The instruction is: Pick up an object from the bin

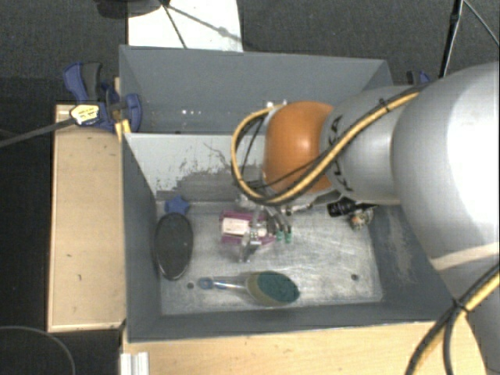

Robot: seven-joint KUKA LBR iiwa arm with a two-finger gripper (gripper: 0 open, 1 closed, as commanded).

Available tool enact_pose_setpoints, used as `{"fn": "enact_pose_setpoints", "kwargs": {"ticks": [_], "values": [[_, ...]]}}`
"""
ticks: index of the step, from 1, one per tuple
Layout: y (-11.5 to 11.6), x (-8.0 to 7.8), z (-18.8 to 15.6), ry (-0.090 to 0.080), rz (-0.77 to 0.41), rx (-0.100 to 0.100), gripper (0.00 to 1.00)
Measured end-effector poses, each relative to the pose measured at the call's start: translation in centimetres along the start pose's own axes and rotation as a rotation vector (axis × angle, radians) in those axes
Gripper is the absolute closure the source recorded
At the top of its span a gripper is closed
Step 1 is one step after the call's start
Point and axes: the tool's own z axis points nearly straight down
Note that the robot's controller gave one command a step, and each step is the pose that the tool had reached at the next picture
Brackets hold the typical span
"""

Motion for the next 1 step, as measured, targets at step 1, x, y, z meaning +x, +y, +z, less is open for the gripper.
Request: {"fn": "enact_pose_setpoints", "kwargs": {"ticks": [1], "values": [[0.03, -0.22, -0.2, -0.007, 0.002, -0.002, 1.0]]}}
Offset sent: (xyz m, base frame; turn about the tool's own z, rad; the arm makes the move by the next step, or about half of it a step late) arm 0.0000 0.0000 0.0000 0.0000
